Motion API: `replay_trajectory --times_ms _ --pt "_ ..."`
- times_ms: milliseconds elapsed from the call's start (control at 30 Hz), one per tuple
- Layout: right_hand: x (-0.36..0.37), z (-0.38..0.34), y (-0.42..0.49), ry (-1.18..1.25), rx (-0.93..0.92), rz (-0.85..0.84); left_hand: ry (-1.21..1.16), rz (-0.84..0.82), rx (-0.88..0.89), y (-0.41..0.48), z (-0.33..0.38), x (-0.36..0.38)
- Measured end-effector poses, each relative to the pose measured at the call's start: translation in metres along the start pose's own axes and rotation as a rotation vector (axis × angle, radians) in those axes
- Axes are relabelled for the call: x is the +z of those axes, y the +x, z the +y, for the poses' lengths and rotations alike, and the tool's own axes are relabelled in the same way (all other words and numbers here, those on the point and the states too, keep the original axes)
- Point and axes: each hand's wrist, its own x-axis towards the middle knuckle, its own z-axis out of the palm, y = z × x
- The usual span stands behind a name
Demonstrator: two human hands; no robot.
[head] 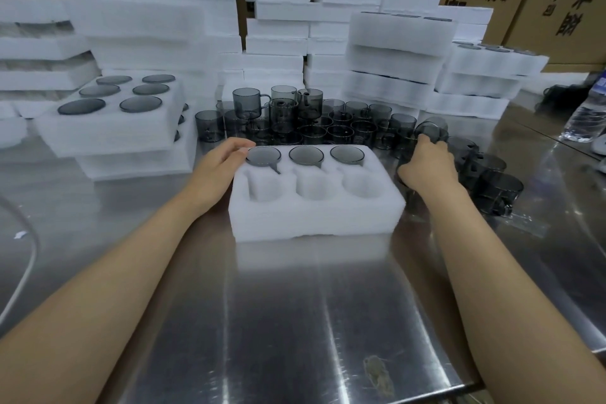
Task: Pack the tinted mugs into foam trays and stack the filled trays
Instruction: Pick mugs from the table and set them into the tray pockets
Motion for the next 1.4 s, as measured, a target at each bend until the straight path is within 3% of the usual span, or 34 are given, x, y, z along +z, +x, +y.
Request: replay_trajectory --times_ms 133,200,267,333,433,500,600,800,1033,1167,1300,1400 --pt "-0.002 -0.005 -0.003 0.164 -0.116 0.197 -0.003 0.000 0.005 0.000 0.000 0.000" --pt "-0.006 -0.014 -0.007 0.350 -0.260 0.309 -0.001 0.003 0.011 0.000 0.000 0.001" --pt "-0.012 -0.028 -0.015 0.629 -0.336 0.318 -0.001 0.005 0.017 0.000 0.000 0.001" --pt "-0.015 -0.043 -0.026 0.967 -0.336 0.166 0.004 0.009 0.023 0.001 -0.001 0.001" --pt "-0.009 -0.063 -0.044 1.451 -0.287 -0.320 0.009 0.003 0.026 0.001 -0.002 0.000" --pt "-0.002 -0.072 -0.052 1.603 -0.278 -0.547 0.016 -0.001 0.028 0.001 -0.002 0.000" --pt "0.003 -0.073 -0.054 1.684 -0.238 -0.681 0.005 -0.004 0.026 0.001 -0.003 0.000" --pt "0.002 -0.073 -0.053 1.779 -0.186 -0.709 0.001 -0.006 0.034 0.001 -0.004 -0.001" --pt "0.003 -0.073 -0.055 1.570 -0.306 -0.659 0.022 -0.003 0.032 0.001 -0.003 -0.001" --pt "0.002 -0.072 -0.057 1.436 -0.463 -0.581 0.033 -0.009 0.026 0.001 -0.002 -0.001" --pt "0.003 -0.075 -0.066 1.096 -0.732 -0.321 0.047 -0.007 0.026 0.001 -0.002 -0.002" --pt "0.011 -0.078 -0.075 0.993 -0.893 -0.269 0.072 -0.011 0.025 0.000 0.000 -0.002"
